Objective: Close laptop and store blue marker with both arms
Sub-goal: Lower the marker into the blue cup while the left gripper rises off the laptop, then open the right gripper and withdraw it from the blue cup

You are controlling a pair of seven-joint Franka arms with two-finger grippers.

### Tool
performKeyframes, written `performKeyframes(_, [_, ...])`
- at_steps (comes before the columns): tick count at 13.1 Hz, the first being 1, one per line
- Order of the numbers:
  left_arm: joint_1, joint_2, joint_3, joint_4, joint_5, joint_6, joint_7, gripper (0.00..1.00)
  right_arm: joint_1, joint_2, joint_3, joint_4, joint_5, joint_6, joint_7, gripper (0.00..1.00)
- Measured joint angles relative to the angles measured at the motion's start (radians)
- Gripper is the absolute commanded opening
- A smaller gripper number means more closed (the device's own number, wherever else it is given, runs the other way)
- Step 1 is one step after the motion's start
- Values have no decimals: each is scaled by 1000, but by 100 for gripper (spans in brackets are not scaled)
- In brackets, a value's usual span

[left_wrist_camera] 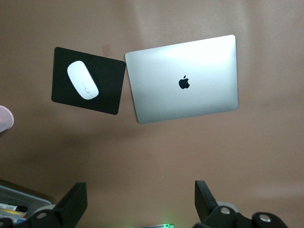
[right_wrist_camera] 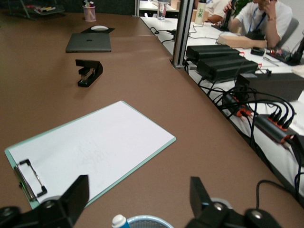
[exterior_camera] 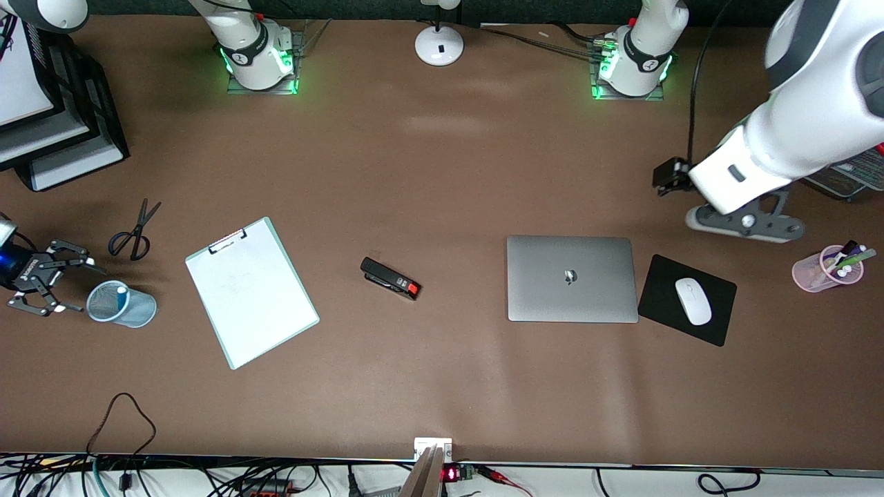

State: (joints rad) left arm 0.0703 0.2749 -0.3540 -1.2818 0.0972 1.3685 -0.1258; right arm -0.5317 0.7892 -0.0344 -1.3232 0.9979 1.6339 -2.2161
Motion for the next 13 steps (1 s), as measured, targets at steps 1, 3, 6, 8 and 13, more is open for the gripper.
performKeyframes(1, [3, 0, 8, 6, 0, -1, 0, 100, 4, -14, 6, 7, -27, -3, 89, 100])
performKeyframes(3, [-16, -3, 54, 1, -1, 29, 1, 100, 32, -55, 14, 20, -95, -6, 280, 100])
performKeyframes(6, [-98, -82, 206, -134, -8, 204, 2, 100, 89, -123, 15, 28, -209, -6, 578, 100])
performKeyframes(8, [-115, -180, 261, -273, -44, 257, 3, 100, 127, -157, 15, 35, -284, -6, 762, 100])
performKeyframes(13, [-123, -271, 274, -387, -55, 284, 11, 100, 235, -240, 18, 99, -507, -7, 1136, 100])
